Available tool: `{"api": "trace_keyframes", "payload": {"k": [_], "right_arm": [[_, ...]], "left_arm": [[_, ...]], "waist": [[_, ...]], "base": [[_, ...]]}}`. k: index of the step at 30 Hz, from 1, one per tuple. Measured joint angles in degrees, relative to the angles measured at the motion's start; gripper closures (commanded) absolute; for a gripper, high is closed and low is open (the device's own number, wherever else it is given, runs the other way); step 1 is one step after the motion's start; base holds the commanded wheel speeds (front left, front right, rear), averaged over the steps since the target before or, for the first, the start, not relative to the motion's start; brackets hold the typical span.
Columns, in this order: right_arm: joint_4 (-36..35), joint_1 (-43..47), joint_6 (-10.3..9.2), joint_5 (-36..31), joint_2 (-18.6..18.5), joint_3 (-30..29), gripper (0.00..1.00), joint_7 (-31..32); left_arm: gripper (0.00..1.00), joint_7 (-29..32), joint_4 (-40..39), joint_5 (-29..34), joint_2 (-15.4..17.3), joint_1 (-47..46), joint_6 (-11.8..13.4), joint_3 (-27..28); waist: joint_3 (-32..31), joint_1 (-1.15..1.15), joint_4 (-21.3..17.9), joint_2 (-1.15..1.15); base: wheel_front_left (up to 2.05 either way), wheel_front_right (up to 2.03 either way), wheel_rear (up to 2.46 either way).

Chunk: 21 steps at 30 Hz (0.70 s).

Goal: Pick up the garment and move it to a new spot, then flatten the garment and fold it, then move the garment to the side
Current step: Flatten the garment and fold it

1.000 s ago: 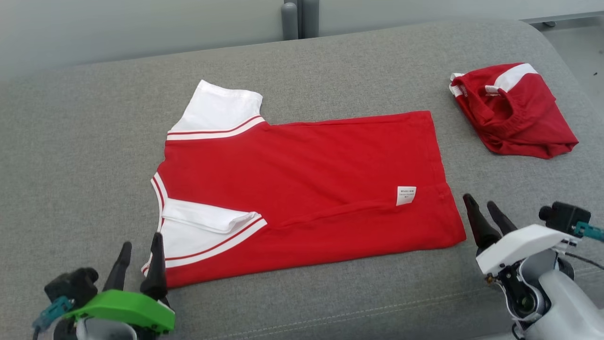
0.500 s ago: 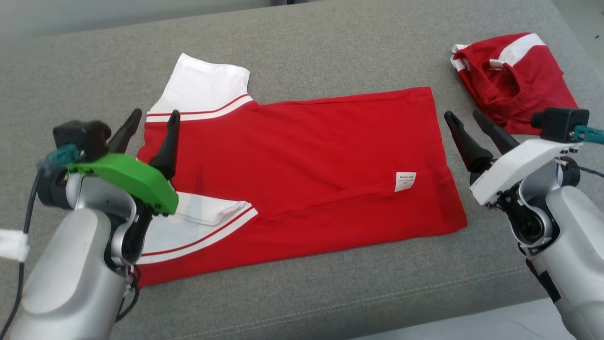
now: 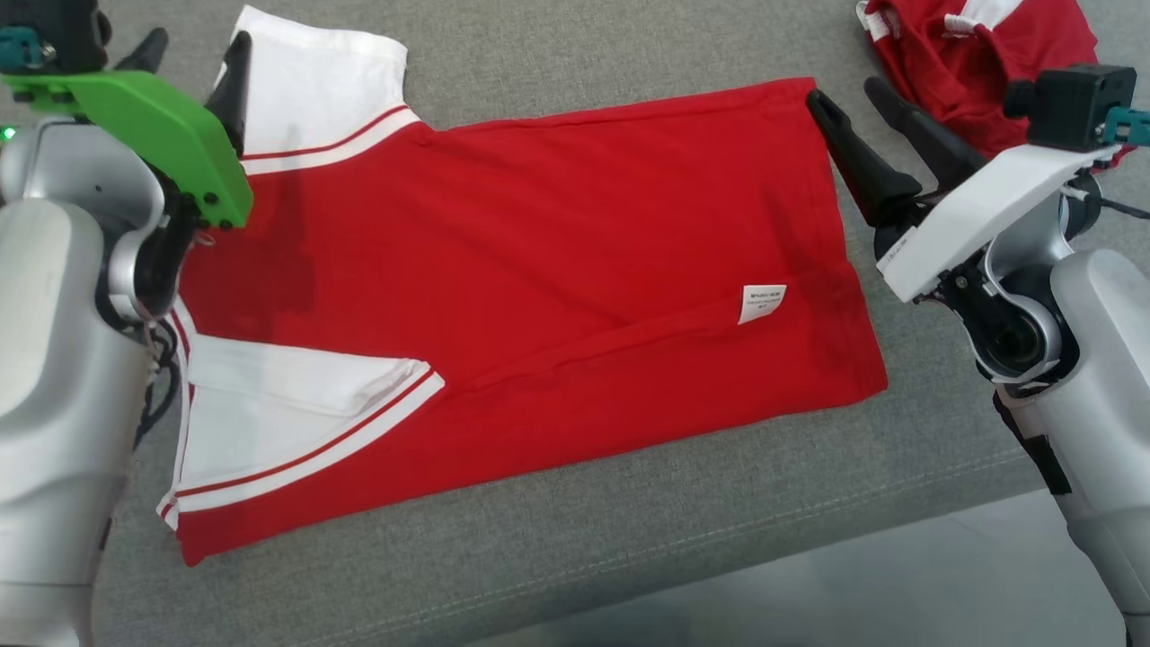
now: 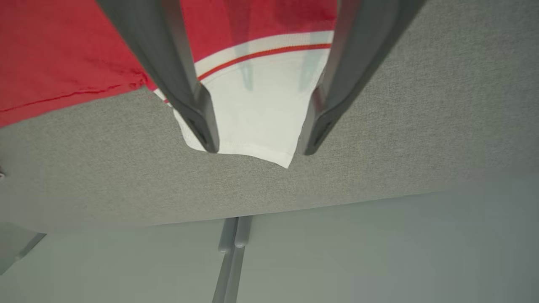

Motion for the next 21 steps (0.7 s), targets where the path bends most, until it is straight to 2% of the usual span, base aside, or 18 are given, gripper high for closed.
{"api": "trace_keyframes", "payload": {"k": [5,13,21], "right_arm": [[-2.15,-1.51,0.00,0.18,0.03,-0.42,0.00,0.49],[-2.87,-2.32,-0.09,0.19,0.01,-1.26,0.00,0.83],[-3.10,-3.36,-0.08,0.19,0.25,-1.01,0.00,0.82]], "left_arm": [[0.00,2.26,2.80,1.33,1.80,-4.64,0.47,0.13],[0.00,2.47,7.12,2.25,1.19,-9.38,0.38,-0.20],[0.00,0.64,11.95,3.66,1.30,-12.77,0.41,0.21]], "waist": [[3.87,0.00,-1.55,0.00],[9.15,0.01,-3.68,0.00],[11.40,0.01,-4.48,0.00]], "base": [[0.00,0.00,0.00],[0.00,0.00,0.00],[0.00,0.00,0.00]]}}
